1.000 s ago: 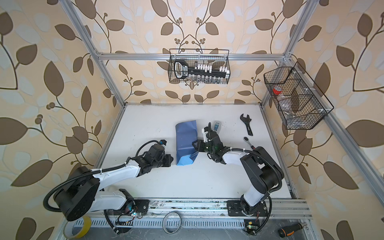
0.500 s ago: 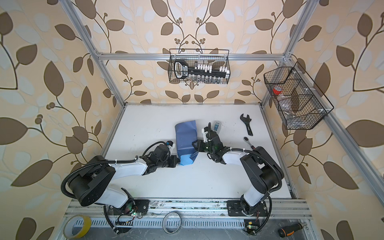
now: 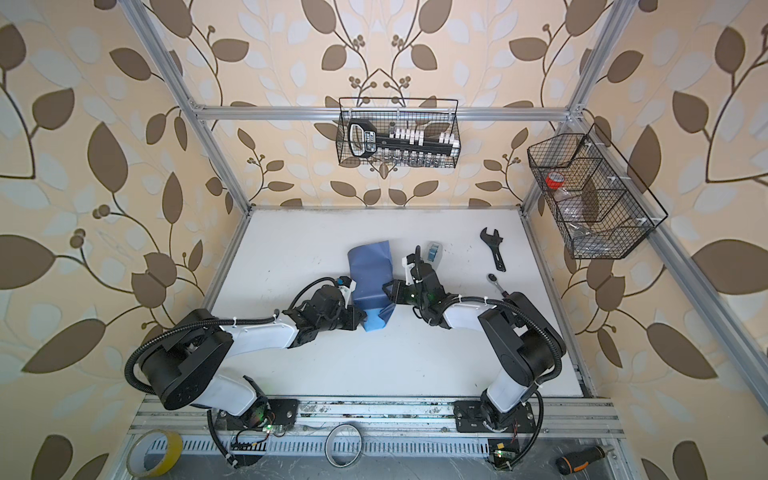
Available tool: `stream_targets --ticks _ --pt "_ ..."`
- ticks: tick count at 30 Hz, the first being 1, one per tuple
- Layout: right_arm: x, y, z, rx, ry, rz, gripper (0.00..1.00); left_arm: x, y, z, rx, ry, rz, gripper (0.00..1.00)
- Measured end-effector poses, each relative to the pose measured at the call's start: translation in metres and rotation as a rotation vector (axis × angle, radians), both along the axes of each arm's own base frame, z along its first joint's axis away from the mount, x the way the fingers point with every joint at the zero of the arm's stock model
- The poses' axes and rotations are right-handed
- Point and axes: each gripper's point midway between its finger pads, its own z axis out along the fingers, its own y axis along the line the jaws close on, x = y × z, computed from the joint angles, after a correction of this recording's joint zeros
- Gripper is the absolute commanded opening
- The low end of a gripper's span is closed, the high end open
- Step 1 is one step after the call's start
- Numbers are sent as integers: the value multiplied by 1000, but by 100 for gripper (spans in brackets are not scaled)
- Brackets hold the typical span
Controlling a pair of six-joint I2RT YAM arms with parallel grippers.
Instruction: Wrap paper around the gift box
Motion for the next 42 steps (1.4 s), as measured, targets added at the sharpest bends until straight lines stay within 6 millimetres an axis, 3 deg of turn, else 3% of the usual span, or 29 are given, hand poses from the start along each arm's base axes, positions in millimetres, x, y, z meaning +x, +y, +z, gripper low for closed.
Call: stream_targets --ticks 8,20,31,42 --pt "0 0 0 0 0 0 49 -2 -8 -5 0 -5 -19 20" --pt "0 2 0 4 -1 2 49 8 2 -1 44 -59 41 16" --pt "0 2 -1 5 -2 3 49 -8 21 -18 99 -21 54 13" --pt "0 5 -1 9 -5 5 48 -11 14 -19 85 -23 28 12"
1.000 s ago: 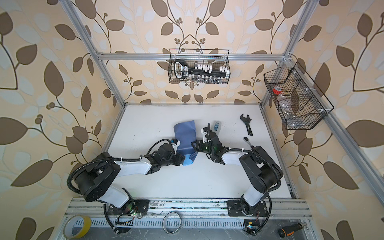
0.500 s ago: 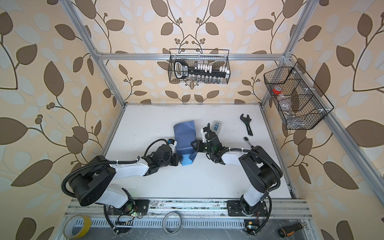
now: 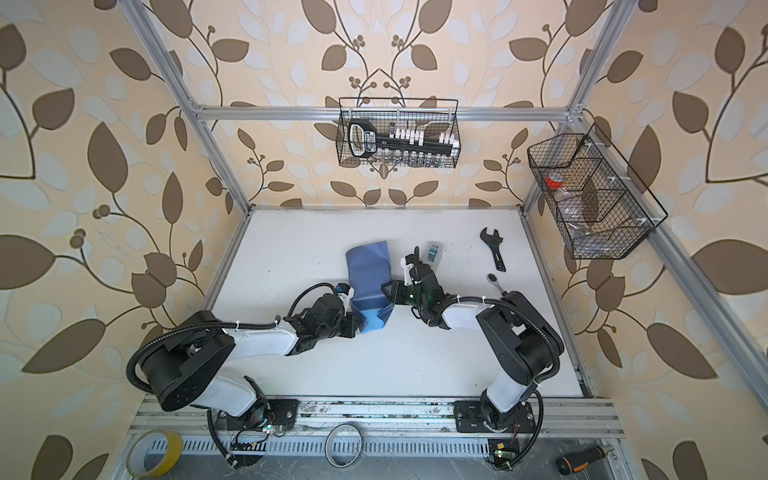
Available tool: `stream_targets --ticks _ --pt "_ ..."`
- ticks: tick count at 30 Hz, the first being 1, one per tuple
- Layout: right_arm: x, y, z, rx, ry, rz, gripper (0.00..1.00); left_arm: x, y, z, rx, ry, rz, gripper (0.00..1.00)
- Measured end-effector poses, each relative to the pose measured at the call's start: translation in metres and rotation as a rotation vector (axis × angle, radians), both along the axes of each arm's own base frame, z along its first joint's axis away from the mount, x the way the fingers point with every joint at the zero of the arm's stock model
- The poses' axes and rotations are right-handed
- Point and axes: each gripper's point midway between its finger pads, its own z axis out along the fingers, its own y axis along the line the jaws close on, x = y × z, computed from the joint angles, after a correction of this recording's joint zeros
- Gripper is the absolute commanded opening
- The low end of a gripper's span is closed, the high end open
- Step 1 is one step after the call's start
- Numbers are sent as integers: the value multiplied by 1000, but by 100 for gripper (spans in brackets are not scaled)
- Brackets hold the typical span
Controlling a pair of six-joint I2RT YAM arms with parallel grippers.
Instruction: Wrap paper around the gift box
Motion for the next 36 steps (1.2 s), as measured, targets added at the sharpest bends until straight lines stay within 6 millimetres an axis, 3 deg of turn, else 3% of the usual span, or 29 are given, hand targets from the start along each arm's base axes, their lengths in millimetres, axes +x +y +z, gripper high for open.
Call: stream_targets --ticks 16,36 --pt "0 3 0 4 -3 3 48 25 -14 7 22 -60 -12 12" --pt "-1 4 0 4 -4 5 48 36 -13 -4 61 -96 8 13"
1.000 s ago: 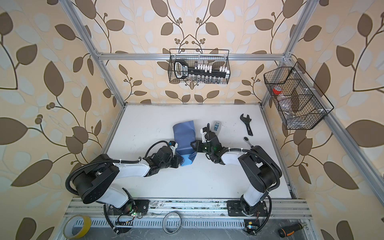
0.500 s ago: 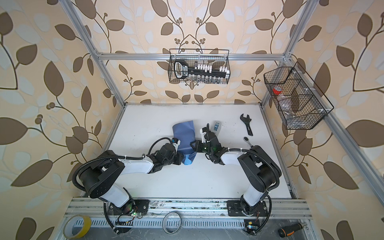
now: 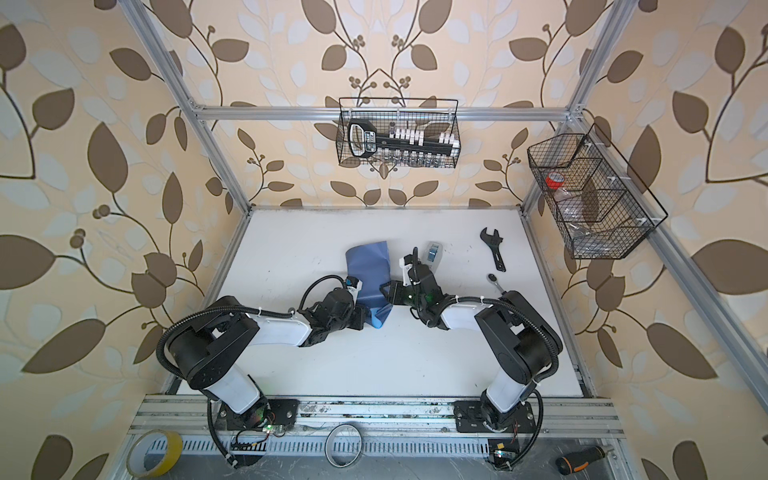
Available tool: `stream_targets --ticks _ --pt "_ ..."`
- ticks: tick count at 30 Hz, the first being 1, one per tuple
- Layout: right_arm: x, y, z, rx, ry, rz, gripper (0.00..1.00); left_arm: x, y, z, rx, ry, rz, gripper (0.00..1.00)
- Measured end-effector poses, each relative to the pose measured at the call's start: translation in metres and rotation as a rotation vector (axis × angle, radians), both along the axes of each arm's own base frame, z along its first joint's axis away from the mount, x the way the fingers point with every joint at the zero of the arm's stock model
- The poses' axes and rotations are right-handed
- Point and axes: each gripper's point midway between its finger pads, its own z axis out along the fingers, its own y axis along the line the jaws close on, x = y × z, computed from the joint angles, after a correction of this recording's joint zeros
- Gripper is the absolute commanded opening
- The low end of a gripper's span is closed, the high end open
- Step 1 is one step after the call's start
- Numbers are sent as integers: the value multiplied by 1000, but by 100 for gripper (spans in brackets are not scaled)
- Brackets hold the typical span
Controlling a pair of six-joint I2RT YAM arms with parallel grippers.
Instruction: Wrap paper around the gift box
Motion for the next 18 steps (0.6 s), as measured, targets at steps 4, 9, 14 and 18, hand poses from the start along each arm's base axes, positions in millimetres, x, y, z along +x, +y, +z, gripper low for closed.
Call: stream_targets --ticks 4,9,14,18 --pt "0 0 0 -1 0 -1 48 0 0 0 -3 -5 2 14" --pt "0 0 0 -1 0 -1 48 -2 1 -1 -25 -21 3 17" --pt "0 0 0 -1 0 -1 48 -4 3 -1 -55 -35 14 18" --pt "0 0 0 -1 0 -1 48 -6 5 -1 -76 -49 22 18"
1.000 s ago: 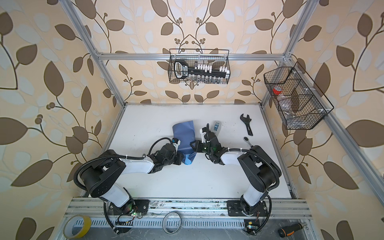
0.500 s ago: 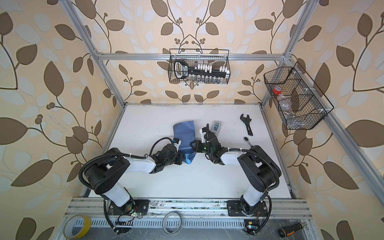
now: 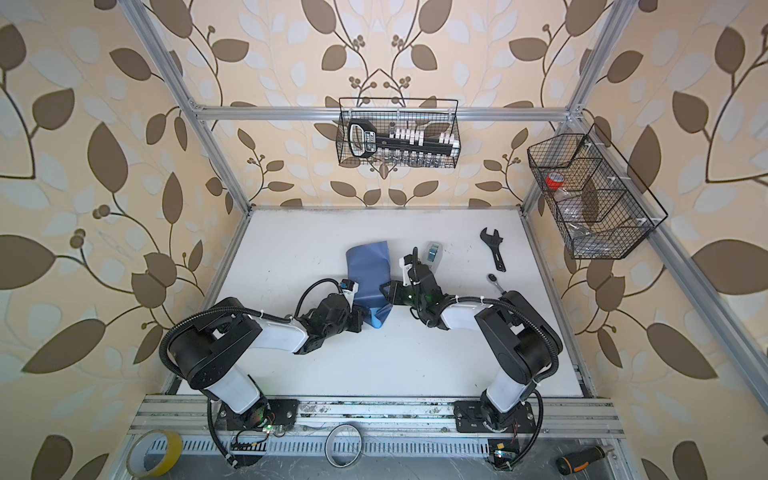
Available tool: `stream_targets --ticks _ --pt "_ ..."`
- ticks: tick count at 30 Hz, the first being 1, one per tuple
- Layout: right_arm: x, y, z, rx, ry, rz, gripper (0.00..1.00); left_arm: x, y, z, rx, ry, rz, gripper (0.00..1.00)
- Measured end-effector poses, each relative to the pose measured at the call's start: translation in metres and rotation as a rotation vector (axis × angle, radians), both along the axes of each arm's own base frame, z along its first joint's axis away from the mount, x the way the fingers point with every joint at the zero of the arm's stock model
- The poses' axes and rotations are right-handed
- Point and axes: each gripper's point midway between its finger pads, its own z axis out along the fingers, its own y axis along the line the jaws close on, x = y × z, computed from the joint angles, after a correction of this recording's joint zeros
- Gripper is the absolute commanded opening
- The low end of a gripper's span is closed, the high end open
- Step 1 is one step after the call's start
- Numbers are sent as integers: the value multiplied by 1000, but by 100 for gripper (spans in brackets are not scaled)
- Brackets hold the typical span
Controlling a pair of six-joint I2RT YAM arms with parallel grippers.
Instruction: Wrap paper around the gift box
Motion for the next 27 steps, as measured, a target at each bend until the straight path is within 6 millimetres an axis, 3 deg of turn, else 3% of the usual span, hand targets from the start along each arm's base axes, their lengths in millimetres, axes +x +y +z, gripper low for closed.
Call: stream_targets --ticks 8,27 --pt "0 1 0 2 0 3 48 -6 6 -2 -29 -20 10 9" --pt "1 3 -1 5 -4 6 48 -28 3 -4 -3 -49 -5 6"
